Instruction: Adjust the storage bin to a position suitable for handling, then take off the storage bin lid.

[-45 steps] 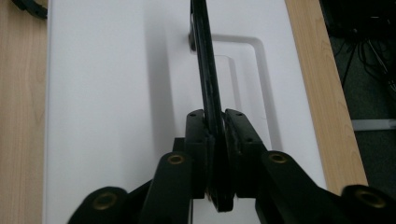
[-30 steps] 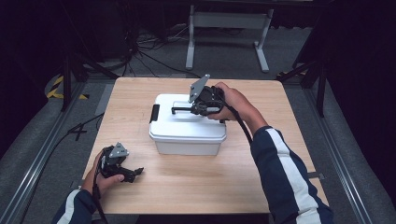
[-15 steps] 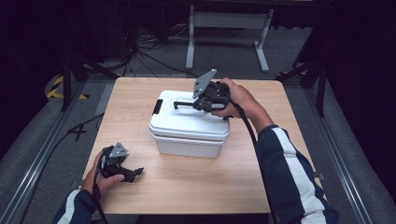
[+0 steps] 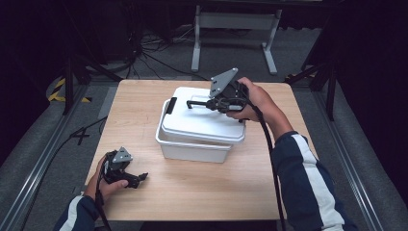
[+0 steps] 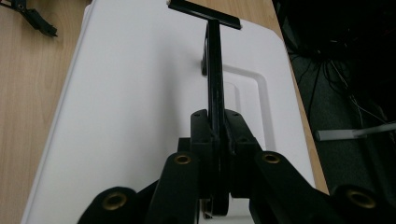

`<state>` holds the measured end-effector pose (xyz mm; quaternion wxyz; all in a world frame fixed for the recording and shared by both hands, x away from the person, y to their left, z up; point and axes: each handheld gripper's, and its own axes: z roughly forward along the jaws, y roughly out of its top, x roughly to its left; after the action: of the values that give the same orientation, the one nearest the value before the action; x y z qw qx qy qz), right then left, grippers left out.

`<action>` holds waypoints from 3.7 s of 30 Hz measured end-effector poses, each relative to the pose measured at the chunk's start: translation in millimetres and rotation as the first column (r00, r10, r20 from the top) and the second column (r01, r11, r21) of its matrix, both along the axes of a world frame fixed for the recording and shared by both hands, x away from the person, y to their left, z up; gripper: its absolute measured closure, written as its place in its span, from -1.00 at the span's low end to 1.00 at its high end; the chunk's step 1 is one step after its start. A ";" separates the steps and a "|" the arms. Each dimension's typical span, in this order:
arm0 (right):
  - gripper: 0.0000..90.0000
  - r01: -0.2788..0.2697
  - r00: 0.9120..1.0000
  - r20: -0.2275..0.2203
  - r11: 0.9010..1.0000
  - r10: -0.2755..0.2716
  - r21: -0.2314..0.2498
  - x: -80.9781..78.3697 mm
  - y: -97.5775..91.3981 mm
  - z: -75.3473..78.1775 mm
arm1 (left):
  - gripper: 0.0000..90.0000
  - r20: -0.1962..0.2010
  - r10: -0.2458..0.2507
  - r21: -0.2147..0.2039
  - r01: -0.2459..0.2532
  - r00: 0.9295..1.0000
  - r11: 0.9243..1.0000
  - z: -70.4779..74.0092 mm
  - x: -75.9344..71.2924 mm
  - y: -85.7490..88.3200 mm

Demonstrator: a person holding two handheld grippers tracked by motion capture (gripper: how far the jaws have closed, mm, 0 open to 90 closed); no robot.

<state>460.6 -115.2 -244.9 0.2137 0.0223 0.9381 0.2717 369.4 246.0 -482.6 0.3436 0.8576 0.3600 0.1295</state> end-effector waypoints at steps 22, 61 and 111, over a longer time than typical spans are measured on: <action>0.87 0.027 0.999 0.017 1.000 -0.027 0.014 -16.3 -42.2 6.3 | -0.99 0.010 -0.008 0.005 0.008 1.000 1.000 -0.1 0.0 0.9; 0.87 0.286 0.955 0.052 0.952 -0.293 0.113 -43.5 -196.6 13.5 | -0.99 0.002 -0.005 0.004 0.005 1.000 1.000 -0.1 -1.4 1.3; 0.87 0.434 0.896 -0.120 0.899 -0.427 0.046 14.9 -218.6 -108.1 | -0.99 0.005 0.000 -0.001 0.000 1.000 1.000 -0.7 -2.3 1.6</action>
<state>475.5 -333.7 -353.0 0.2171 0.2515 0.9095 0.2497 367.0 247.7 -483.3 0.3452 0.8571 0.3590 0.1314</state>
